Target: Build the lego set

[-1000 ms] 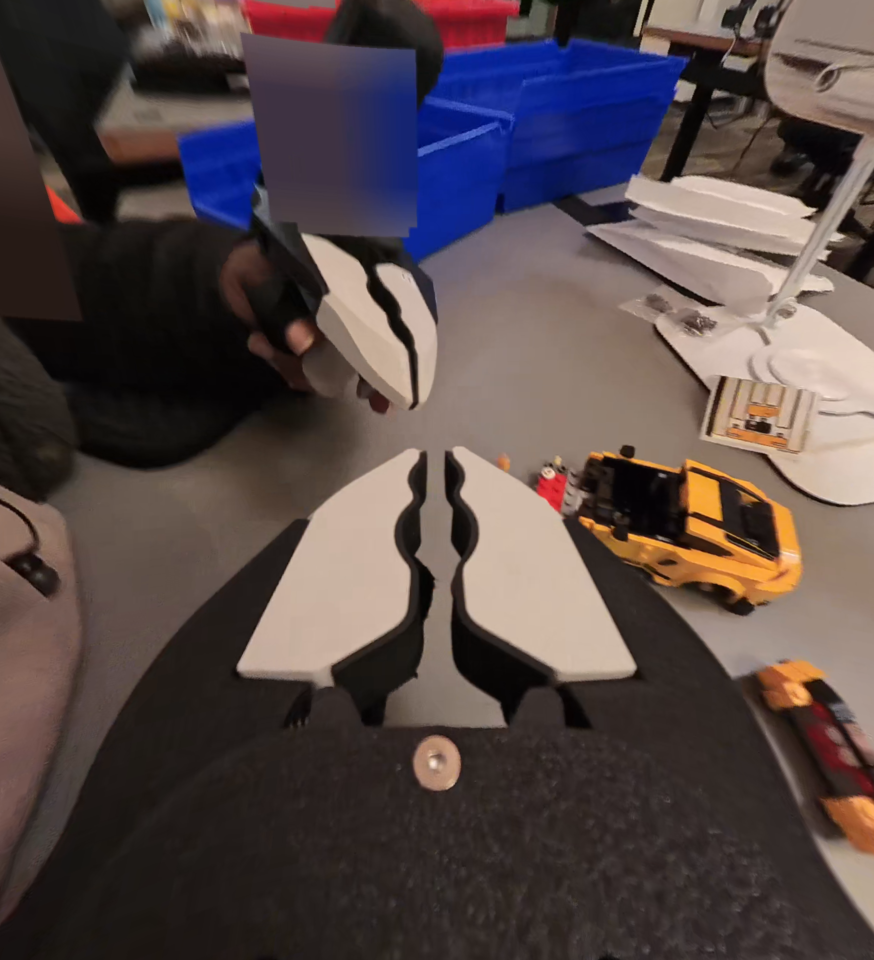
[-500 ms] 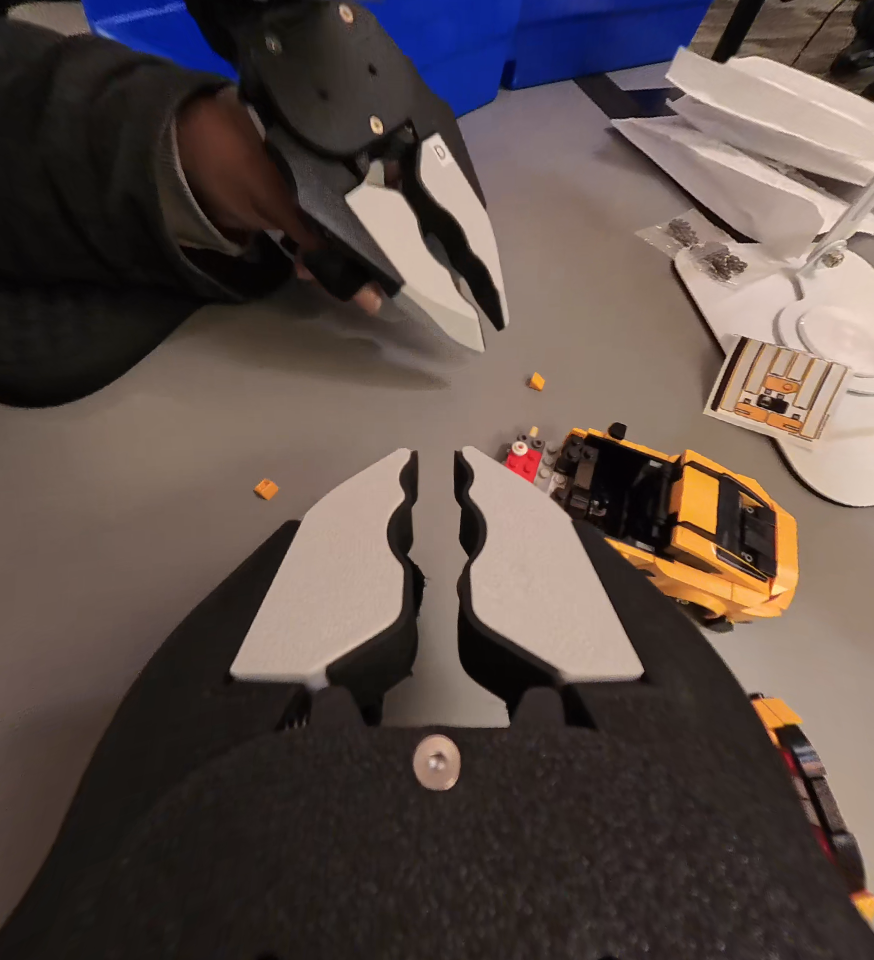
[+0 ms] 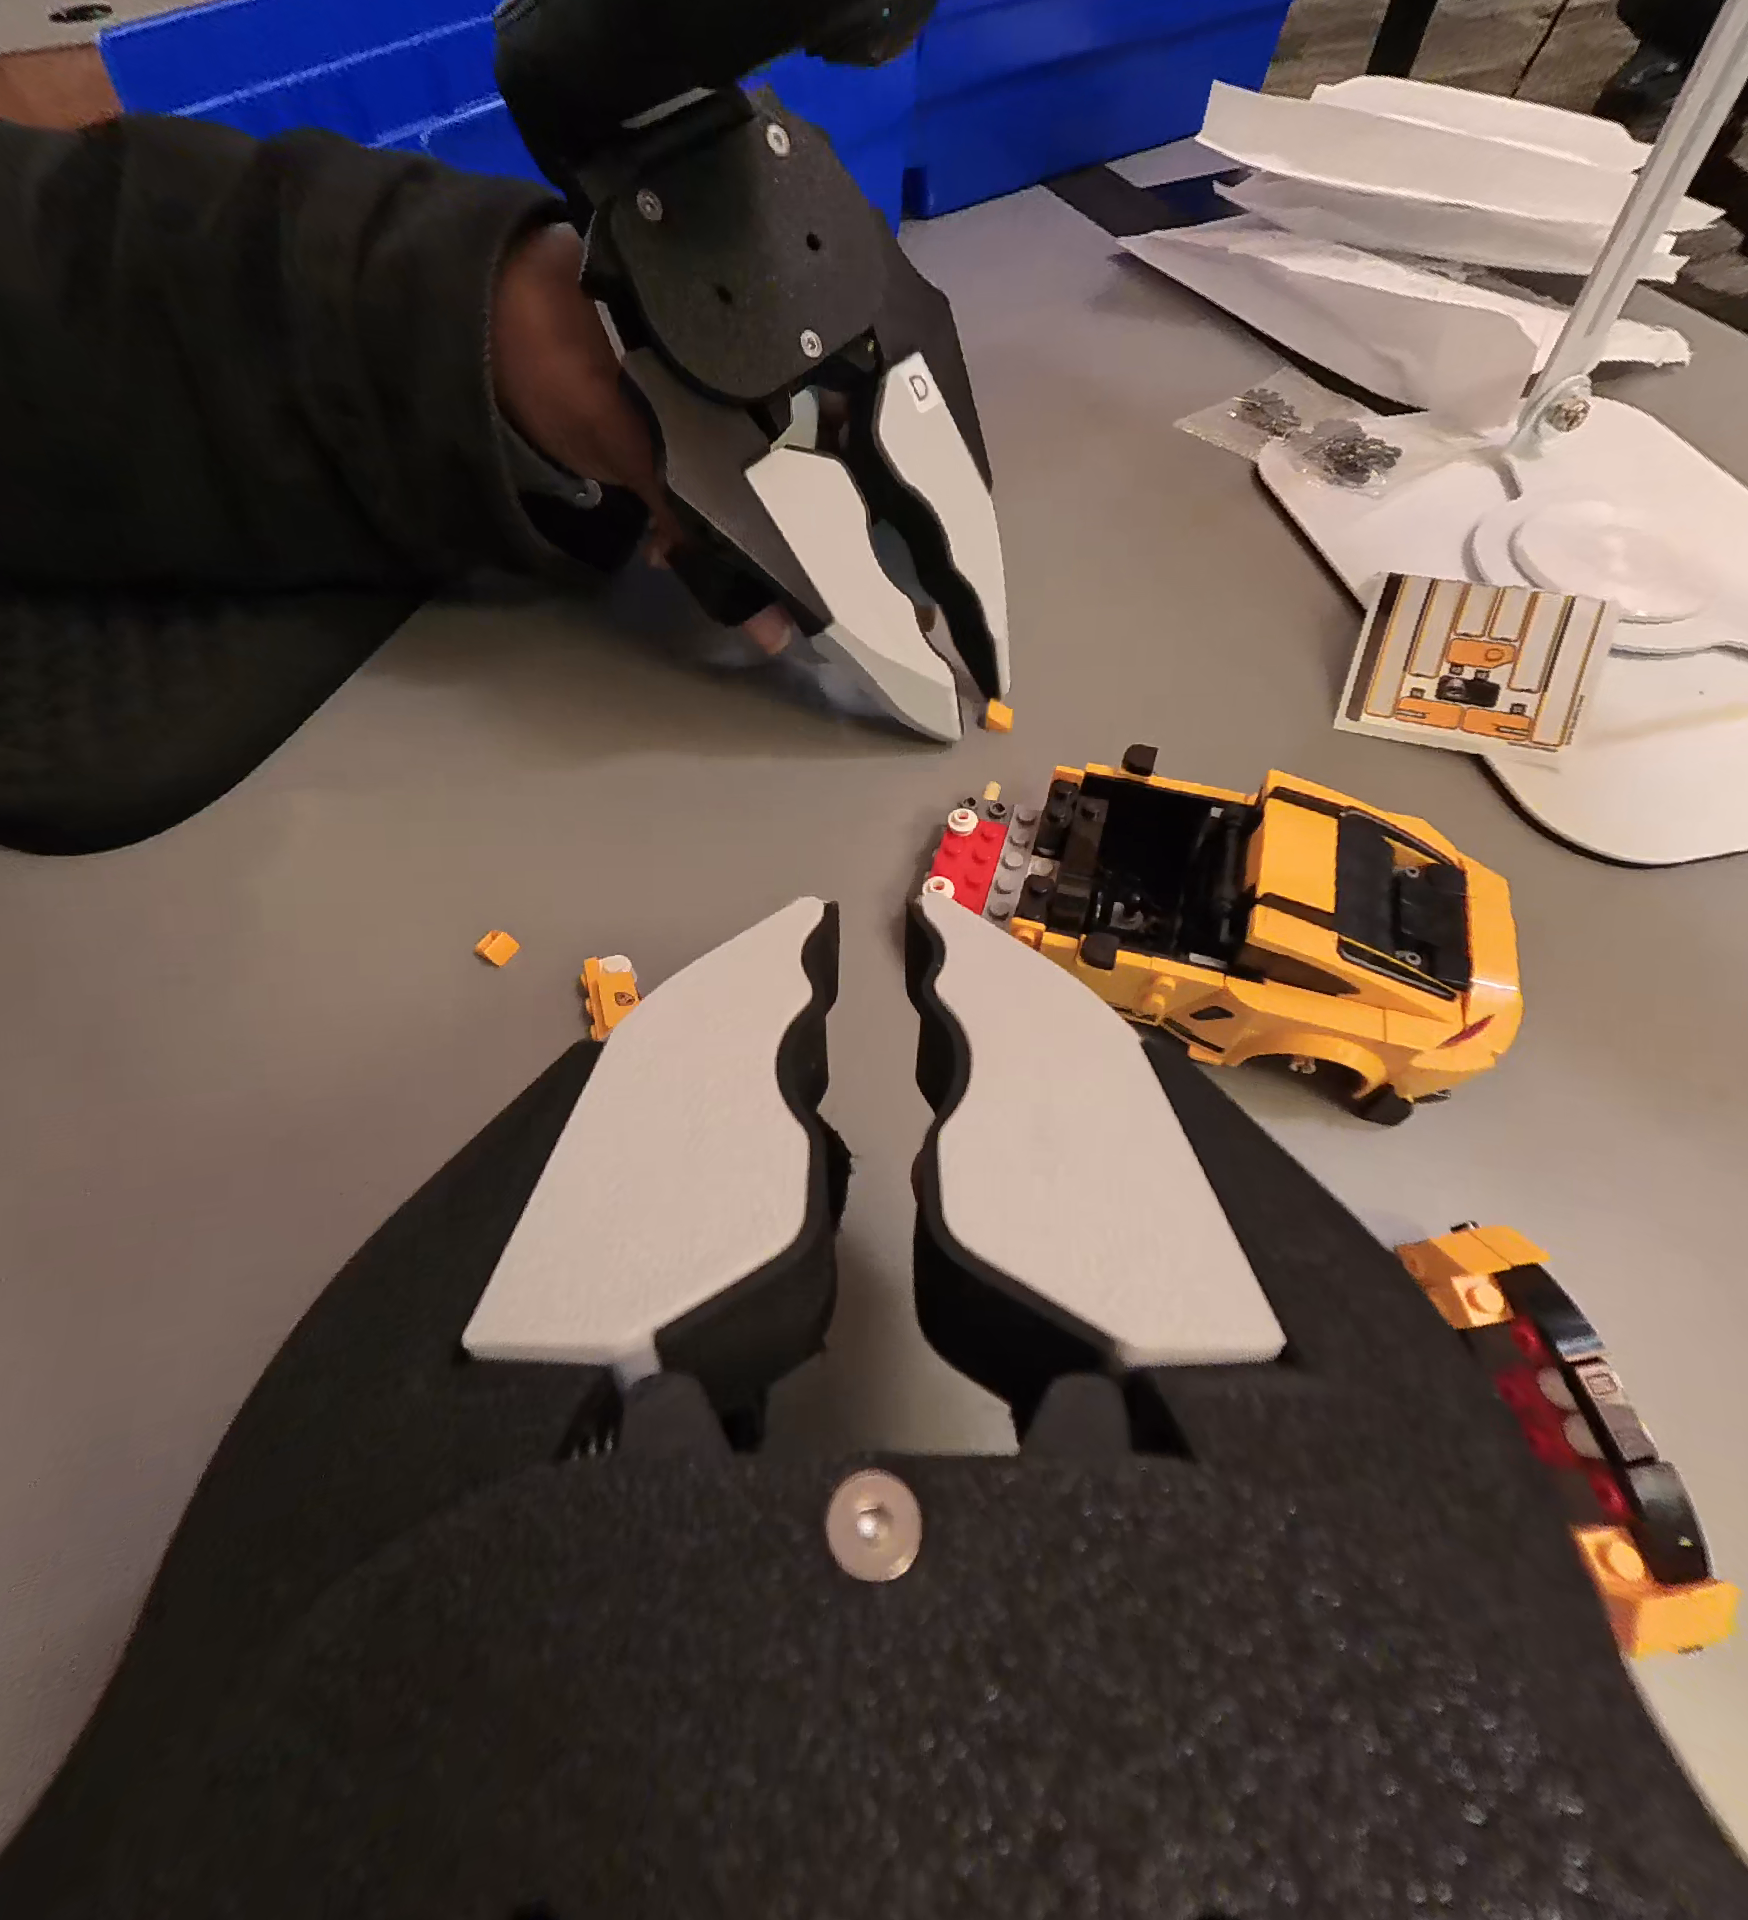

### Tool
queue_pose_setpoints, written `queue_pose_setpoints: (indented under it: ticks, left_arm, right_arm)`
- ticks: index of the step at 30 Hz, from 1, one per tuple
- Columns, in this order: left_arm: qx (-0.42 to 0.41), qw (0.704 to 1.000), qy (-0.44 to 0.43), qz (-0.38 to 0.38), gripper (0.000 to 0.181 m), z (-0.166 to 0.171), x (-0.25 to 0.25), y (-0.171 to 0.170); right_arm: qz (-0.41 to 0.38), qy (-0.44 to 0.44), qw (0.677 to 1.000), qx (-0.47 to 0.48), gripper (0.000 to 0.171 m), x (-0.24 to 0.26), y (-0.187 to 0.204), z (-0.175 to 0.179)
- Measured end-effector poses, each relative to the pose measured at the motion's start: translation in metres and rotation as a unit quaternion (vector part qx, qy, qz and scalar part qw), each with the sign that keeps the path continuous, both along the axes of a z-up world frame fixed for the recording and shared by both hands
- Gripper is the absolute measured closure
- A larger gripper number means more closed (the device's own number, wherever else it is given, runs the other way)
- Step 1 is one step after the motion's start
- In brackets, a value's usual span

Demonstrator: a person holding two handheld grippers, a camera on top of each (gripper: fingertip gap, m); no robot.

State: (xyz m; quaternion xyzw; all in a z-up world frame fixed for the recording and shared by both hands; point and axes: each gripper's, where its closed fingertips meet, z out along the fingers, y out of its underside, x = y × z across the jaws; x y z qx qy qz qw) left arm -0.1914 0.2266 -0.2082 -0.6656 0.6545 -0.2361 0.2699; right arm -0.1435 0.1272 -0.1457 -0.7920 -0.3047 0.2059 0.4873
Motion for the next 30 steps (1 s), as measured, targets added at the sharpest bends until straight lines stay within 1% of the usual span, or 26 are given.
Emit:
queue_pose_setpoints:
  ticks: [1,3,4,7,11,13,18,19,20,22,24,26,28,30]
  left_arm:
    - [-0.003,1.000,0.000,-0.007,0.167,-0.001,0.001,-0.003]
    - [-0.019,0.999,0.007,-0.027,0.178,-0.001,0.002,-0.011]
    - [-0.029,0.999,0.011,-0.044,0.180,-0.001,0.001,-0.017]
    - [-0.026,0.998,0.007,-0.058,0.179,0.005,0.000,-0.020]
    - [-0.015,0.999,0.000,-0.045,0.163,0.009,0.000,-0.008]
    - [-0.021,0.999,0.008,-0.048,0.160,0.004,0.003,-0.009]
    - [-0.027,0.998,0.019,-0.049,0.164,-0.001,0.008,-0.013]
    - [-0.030,0.998,0.019,-0.050,0.166,-0.001,0.010,-0.013]
    - [-0.033,0.998,0.020,-0.053,0.173,-0.002,0.010,-0.015]
    - [-0.031,0.997,0.026,-0.065,0.174,-0.001,0.009,-0.018]
    - [-0.034,0.994,0.014,-0.101,0.173,0.003,0.006,-0.030]
    - [-0.059,0.985,-0.037,-0.159,0.173,0.018,0.005,-0.056]
    - [-0.098,0.965,-0.088,-0.225,0.173,0.037,0.002,-0.089]
    - [-0.134,0.936,-0.155,-0.287,0.173,0.060,0.000,-0.120]
  right_arm:
    - [0.001,0.002,1.000,-0.001,0.159,0.000,0.000,0.000]
    - [0.003,0.006,1.000,-0.003,0.160,-0.001,-0.001,0.000]
    - [0.003,0.007,1.000,-0.003,0.160,-0.001,-0.001,0.001]
    - [0.002,0.003,1.000,0.000,0.160,-0.001,0.000,0.002]
    - [0.004,-0.001,1.000,-0.003,0.160,-0.003,0.001,0.000]
    - [0.004,-0.003,1.000,-0.003,0.160,-0.004,0.002,-0.001]
    - [0.000,0.001,1.000,0.001,0.161,-0.002,0.001,0.002]
    - [-0.001,0.003,1.000,0.001,0.161,-0.002,0.001,0.002]
    - [0.000,0.006,1.000,0.000,0.161,-0.002,0.001,0.002]
    - [0.002,0.007,1.000,0.000,0.161,-0.002,0.000,0.001]
    - [0.006,0.005,1.000,0.003,0.161,-0.003,-0.001,0.003]
    - [0.024,0.012,0.999,0.018,0.161,-0.007,-0.006,0.009]
    - [0.065,0.023,0.997,0.042,0.161,-0.017,-0.016,0.016]
    - [0.114,0.025,0.991,0.069,0.161,-0.028,-0.028,0.023]
